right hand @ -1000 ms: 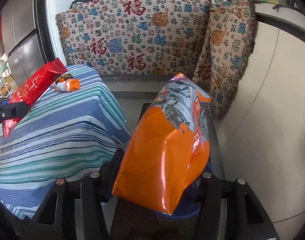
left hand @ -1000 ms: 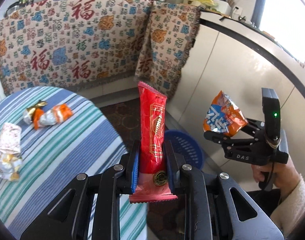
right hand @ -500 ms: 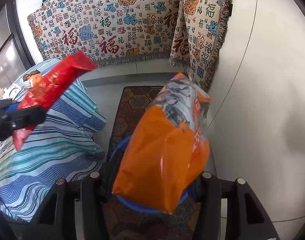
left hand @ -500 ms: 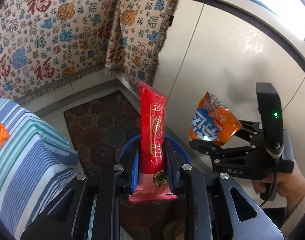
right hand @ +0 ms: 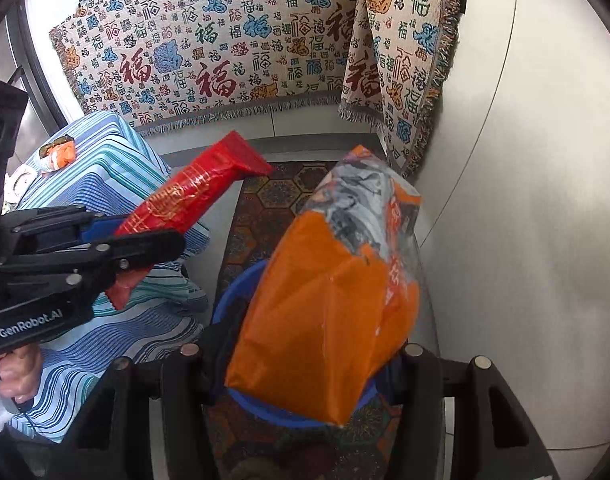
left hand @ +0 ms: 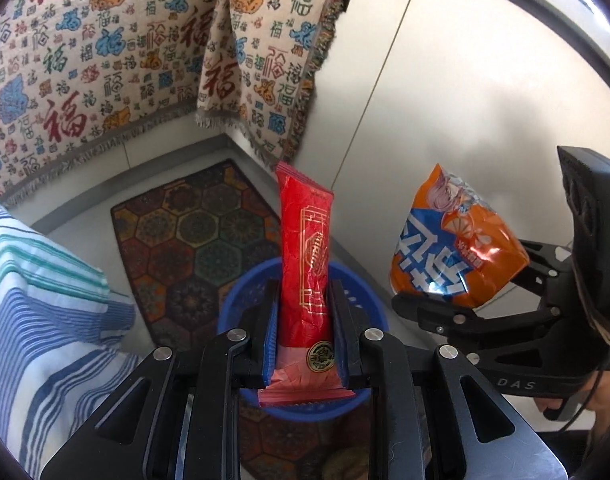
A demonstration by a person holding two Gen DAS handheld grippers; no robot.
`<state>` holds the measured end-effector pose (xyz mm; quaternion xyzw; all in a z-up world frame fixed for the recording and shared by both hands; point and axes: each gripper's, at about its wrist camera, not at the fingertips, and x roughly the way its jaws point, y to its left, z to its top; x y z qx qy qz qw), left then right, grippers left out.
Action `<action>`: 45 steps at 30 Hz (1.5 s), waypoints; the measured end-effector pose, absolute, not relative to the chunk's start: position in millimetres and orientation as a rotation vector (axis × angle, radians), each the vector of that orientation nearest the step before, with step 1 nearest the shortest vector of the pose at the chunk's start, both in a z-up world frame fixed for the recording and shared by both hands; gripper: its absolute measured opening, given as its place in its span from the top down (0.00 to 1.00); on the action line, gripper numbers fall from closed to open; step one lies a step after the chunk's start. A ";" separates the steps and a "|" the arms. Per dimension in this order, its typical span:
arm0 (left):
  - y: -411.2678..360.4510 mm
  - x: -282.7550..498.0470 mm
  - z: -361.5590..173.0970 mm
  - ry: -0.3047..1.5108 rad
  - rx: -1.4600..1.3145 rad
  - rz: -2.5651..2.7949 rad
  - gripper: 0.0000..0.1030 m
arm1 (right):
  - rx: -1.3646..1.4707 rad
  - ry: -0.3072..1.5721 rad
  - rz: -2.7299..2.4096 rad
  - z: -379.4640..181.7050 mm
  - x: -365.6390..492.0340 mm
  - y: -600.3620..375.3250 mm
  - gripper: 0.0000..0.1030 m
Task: Collect trash
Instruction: 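Carry the red wrapper and orange chip bag over the blue wastebasket, then open both tools over the wastebasket to drop the wrapper and bag, then move both open tools back over the table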
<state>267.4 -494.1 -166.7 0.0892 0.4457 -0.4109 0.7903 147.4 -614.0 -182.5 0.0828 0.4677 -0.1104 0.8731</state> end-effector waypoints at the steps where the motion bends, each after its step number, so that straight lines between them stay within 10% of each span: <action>1: -496.9 268.7 -169.2 0.964 0.194 -0.887 0.78 | 0.177 0.979 -0.232 -183.4 147.2 -615.2 0.46; 6: -506.6 273.5 -178.6 0.991 0.200 -0.908 0.77 | 0.175 0.994 -0.240 -188.3 151.9 -618.3 0.45; 12: -515.2 281.7 -185.3 1.007 0.195 -0.929 0.50 | 0.163 1.009 -0.253 -192.2 154.1 -618.2 0.32; 25: -486.1 279.4 -153.1 0.945 0.140 -0.886 0.47 | 0.125 0.939 -0.291 -170.7 151.6 -613.9 0.32; 45: -114.8 228.3 -118.7 0.889 0.049 -0.227 0.20 | 0.073 0.679 0.078 -97.0 207.4 -396.8 0.32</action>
